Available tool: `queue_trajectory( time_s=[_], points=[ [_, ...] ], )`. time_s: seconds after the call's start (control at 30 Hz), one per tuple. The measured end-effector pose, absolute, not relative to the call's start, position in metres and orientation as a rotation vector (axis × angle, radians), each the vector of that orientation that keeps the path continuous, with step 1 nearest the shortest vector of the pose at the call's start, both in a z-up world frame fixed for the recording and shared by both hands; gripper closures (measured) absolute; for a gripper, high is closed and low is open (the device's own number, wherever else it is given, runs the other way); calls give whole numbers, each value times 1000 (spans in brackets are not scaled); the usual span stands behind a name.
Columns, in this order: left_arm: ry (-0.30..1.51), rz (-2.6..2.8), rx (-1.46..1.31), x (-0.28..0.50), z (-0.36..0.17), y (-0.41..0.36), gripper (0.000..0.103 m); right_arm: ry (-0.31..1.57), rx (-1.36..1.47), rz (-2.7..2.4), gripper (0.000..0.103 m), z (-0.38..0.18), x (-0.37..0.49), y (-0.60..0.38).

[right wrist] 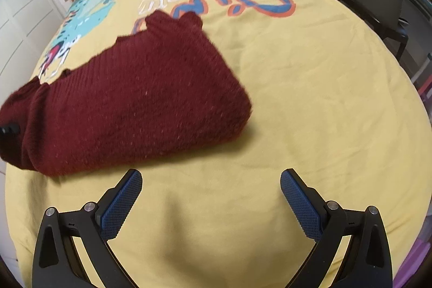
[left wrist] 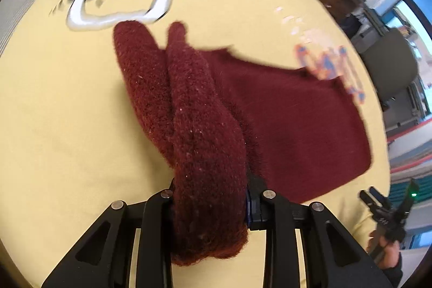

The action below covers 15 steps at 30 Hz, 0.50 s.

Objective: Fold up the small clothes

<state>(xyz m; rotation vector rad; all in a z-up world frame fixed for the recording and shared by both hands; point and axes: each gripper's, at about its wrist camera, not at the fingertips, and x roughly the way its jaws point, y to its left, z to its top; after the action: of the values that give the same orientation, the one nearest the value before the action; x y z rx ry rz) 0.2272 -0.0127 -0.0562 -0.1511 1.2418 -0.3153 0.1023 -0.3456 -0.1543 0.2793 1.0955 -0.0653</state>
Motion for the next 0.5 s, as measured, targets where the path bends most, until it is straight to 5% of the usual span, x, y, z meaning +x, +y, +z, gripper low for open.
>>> queue_trajectory(
  time_s=[0.27,0.5],
  points=[
    [1198,-475,-3,246,-13,-141,80,1046,312,-100,1,-131,101,-377],
    [1250,-566,122,235,-52,-254,81,1029,321,-153,1,-119,94,-410]
  ],
)
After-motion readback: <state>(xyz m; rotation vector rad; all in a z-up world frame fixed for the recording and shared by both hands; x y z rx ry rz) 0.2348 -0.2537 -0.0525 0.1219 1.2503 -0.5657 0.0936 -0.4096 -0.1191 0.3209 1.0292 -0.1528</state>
